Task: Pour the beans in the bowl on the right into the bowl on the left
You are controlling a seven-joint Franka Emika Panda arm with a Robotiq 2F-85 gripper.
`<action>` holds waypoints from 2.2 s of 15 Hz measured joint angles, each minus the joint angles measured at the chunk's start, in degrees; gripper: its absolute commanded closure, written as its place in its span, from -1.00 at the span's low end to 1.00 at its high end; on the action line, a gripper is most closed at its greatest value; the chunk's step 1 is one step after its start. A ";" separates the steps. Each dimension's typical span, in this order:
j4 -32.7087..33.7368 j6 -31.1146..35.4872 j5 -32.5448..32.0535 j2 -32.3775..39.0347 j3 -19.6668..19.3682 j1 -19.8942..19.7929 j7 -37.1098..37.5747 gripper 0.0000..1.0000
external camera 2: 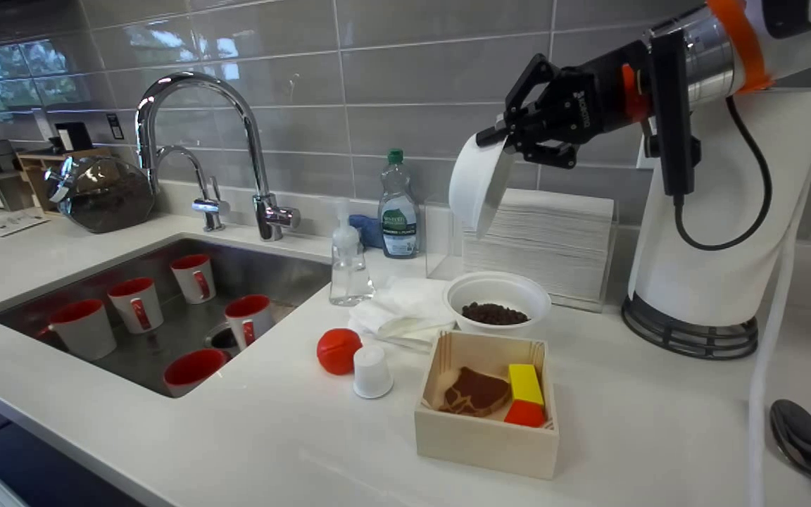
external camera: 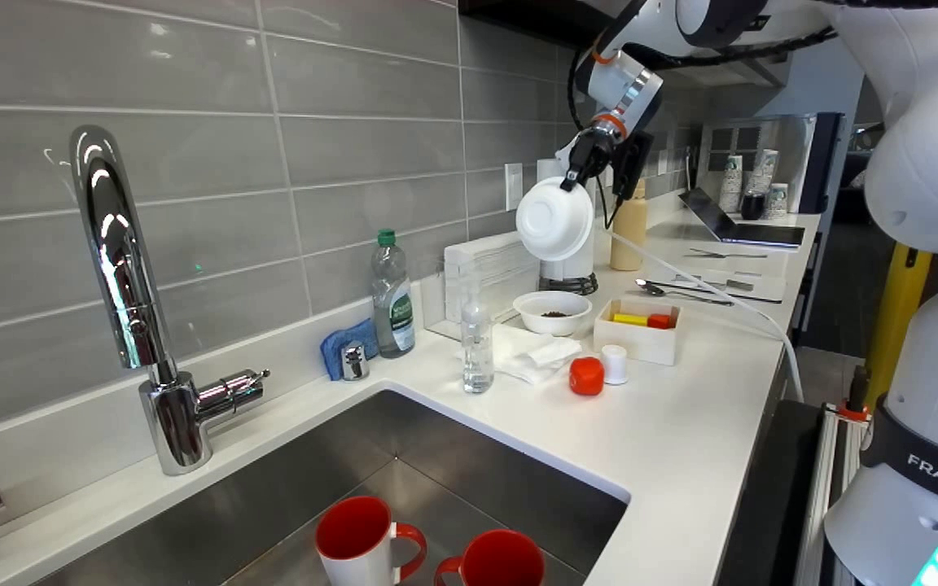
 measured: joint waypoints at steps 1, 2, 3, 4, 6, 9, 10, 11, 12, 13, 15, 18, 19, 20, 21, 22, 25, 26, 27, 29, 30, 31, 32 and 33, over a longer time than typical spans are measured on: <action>-0.01 2.11 -0.77 -0.45 -0.39 0.28 -0.03 1.00; -0.04 4.35 -1.79 -1.12 -0.88 0.71 -0.06 1.00; -0.21 6.59 -2.99 -1.93 -1.34 1.26 -0.07 1.00; -0.74 9.07 -4.35 -2.92 -1.80 1.97 -0.16 1.00; -3.41 15.17 -7.41 -5.44 -2.80 3.94 -0.31 1.00; -10.70 26.63 -11.62 -9.13 -4.07 7.01 -1.20 1.00; -13.60 30.58 -13.04 -10.58 -4.52 8.39 -1.35 1.00; -16.55 34.80 -14.42 -11.99 -5.02 9.80 -1.38 1.00; -19.47 38.77 -16.04 -13.40 -5.12 10.85 -1.39 1.00; -22.39 42.51 -17.64 -14.84 -5.06 11.64 -1.37 1.00; -28.27 50.32 -20.57 -17.72 -5.02 13.01 -1.23 1.00; -36.34 61.98 -24.72 -21.50 -5.04 14.44 -0.24 1.00; -38.62 66.23 -26.23 -22.43 -5.06 14.71 0.45 1.00; -40.85 70.66 -27.90 -23.25 -5.10 14.89 1.30 1.00; -43.00 74.97 -29.65 -23.86 -5.16 15.03 2.23 1.00; -45.13 79.48 -31.65 -24.33 -5.26 15.15 3.48 1.00; -51.16 91.47 -38.78 -24.72 -6.06 16.05 8.89 1.00; -53.13 95.23 -42.04 -24.65 -6.56 16.57 11.68 1.00; -54.93 99.07 -45.84 -24.43 -7.46 17.29 15.19 1.00; -57.68 105.53 -54.62 -23.57 -11.28 19.91 23.58 1.00; -58.55 107.80 -58.80 -22.85 -15.12 22.75 27.83 1.00; -58.96 109.27 -62.76 -21.98 -19.53 26.05 32.02 1.00; -59.00 109.81 -66.42 -21.01 -24.11 29.62 36.21 1.00; -59.01 109.81 -69.73 -20.19 -27.99 32.95 40.14 1.00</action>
